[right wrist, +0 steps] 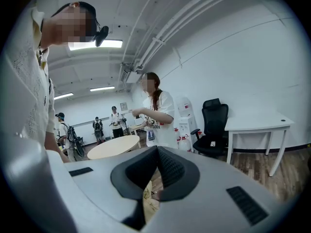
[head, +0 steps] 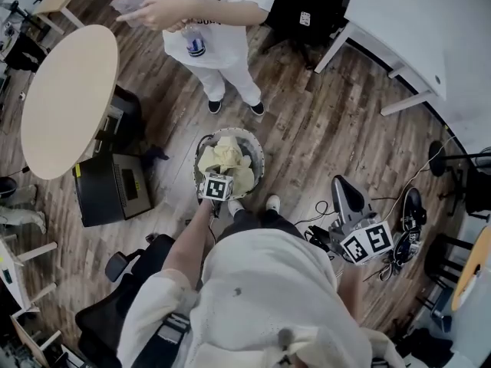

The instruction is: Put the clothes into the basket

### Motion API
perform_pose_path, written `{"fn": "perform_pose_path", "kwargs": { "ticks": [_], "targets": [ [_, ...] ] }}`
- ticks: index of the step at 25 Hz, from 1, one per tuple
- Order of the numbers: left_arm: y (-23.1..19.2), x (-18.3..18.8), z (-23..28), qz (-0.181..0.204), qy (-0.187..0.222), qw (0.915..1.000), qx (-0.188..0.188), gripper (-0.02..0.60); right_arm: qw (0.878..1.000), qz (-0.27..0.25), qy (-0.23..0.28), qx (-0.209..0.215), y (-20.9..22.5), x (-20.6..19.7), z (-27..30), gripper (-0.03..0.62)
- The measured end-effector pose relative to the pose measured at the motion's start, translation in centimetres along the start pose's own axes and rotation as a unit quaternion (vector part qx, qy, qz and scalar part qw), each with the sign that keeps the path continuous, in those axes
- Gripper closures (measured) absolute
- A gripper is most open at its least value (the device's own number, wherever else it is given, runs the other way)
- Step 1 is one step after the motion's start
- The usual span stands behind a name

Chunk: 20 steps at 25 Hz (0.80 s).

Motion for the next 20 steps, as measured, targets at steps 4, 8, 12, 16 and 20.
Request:
{"fn": "perform_pose_path", "kwargs": {
  "ticks": [4,8,12,16,20],
  "targets": [
    [-0.4,-1.4,2.0,0.006,-0.027,0.9996,-0.006,0.474,1.0,0.001,-0.005,-0.004,0.3,-0.4,0.6,0.586],
    [-0.9,-2.0,3.5,0.038,-0.064,0.9972,-0.004,0.474,1.0,0.004,-0.007,-0.014,0.7,-0.5,0.8,0.586],
    [-0.7,-1.8,4.6,0.065,-0.081,0.9946,-0.009,0.474,0.999,0.012,-0.01,-0.029,1.5,-0.8,0.2,0.586],
    [-1.2,-2.3,5.4,0.058,-0.095,0.9937,-0.007,0.472,0.999,0.014,-0.012,-0.036,1.4,-1.2,0.4,0.586],
    [-1.2,-2.5,5.7,0.07,-0.107,0.9917,-0.017,0.465,0.999,0.017,-0.009,-0.041,0.9,-1.4,0.8,0.586]
  ]
}}
Point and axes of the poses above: the fingertips, and each gripper's own axes: z forward along the fingers, y to its right, x out of its top, the point moved 5 cm from there along -z, backward along the fingers, and after that the axes turned 8 degrees about y, right-handed, at the moved point
